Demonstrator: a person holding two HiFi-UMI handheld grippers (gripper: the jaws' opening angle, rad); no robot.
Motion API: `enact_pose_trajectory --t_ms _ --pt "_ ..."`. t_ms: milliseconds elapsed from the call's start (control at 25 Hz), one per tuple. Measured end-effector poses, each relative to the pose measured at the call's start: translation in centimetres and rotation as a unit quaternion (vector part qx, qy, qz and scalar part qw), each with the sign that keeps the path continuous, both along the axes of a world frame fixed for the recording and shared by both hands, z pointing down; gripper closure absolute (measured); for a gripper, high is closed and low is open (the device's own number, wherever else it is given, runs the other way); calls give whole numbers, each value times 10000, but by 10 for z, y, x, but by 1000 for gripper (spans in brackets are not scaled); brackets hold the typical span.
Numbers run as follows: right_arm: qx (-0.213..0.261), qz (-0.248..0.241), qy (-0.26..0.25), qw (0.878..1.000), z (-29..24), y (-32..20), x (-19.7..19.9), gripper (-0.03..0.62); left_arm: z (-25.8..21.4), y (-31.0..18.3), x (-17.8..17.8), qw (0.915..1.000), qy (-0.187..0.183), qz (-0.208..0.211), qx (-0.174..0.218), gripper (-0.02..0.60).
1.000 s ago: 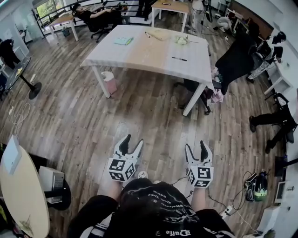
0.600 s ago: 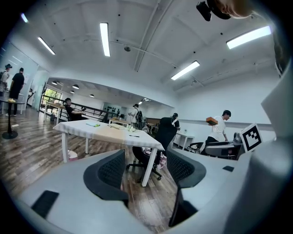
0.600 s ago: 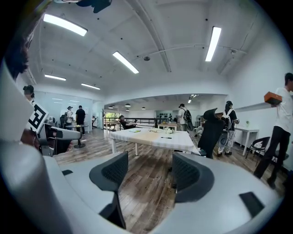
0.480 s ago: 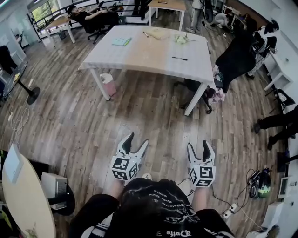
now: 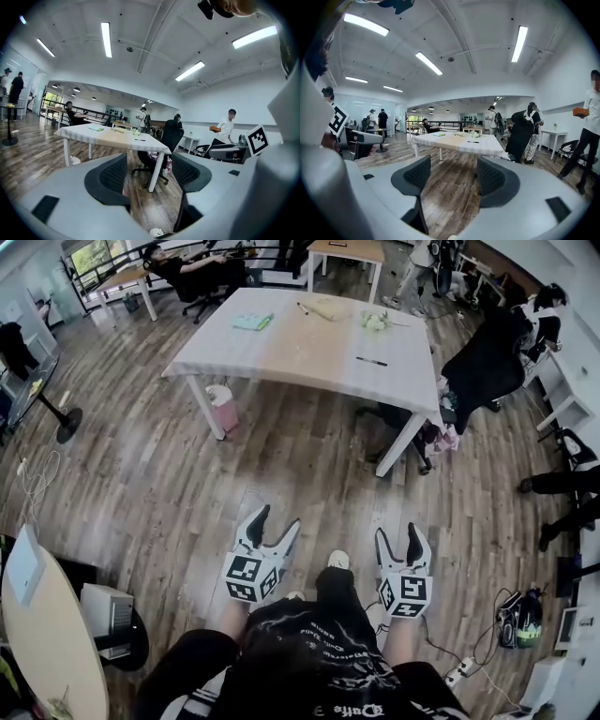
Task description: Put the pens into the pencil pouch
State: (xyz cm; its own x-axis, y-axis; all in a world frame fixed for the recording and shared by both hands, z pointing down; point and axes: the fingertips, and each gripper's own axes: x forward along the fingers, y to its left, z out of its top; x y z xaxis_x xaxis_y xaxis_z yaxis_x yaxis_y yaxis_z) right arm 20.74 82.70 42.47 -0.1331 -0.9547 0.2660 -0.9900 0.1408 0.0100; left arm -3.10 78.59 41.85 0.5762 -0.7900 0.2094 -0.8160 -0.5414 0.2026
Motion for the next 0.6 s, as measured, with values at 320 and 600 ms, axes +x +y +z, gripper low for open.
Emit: enact_pose_trajectory --t_ms 320,600 --pt "-53 -312 -44 9995 14 -60 13 293 13 -43 16 9997 -65 -236 -71 279" --pt "-65 -723 16 9974 15 -154 40 295 14 -118 47 9985 -131 -531 -103 279"
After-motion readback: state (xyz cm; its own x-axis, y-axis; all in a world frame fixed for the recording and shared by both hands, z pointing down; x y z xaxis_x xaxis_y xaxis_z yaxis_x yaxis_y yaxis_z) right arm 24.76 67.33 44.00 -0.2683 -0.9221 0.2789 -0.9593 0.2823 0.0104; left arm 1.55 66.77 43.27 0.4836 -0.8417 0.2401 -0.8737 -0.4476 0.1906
